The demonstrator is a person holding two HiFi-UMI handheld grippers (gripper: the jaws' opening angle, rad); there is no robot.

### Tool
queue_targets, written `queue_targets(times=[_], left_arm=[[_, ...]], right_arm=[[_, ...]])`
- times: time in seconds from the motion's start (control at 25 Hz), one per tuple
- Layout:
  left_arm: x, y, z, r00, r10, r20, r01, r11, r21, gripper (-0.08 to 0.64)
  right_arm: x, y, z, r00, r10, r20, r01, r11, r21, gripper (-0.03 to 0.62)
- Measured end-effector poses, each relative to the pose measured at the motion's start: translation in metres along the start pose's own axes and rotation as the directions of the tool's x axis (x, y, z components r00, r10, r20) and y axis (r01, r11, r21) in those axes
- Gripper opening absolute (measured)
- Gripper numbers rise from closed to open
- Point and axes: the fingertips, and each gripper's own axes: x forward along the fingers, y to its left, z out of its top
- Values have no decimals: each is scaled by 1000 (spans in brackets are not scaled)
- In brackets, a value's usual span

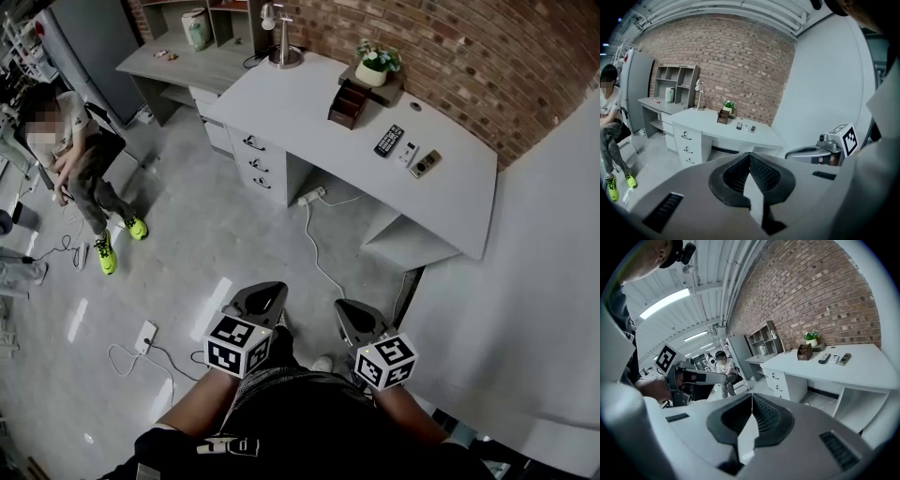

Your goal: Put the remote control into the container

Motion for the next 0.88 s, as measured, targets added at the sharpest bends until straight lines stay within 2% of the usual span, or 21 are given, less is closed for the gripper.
queue_targets(times=[0.2, 0.36, 0.64, 0.88], left_arm=[[14, 55, 31, 1000, 10, 24, -10, 1000, -9, -6], [24, 83, 52, 999, -43, 18, 43, 998, -34, -6], [34, 127, 89, 997, -64, 37, 63, 997, 38, -6], [40, 137, 93, 996, -87, 3, 87, 994, 61, -6]], right_arm=[[50, -16, 42, 1000, -21, -1, 21, 1000, -21, 8], [81, -19, 74, 999, -43, 16, 43, 999, -30, 8], [127, -18, 109, 997, -59, 53, 62, 997, -48, 8], [150, -20, 119, 997, -57, 46, 59, 997, -49, 8]])
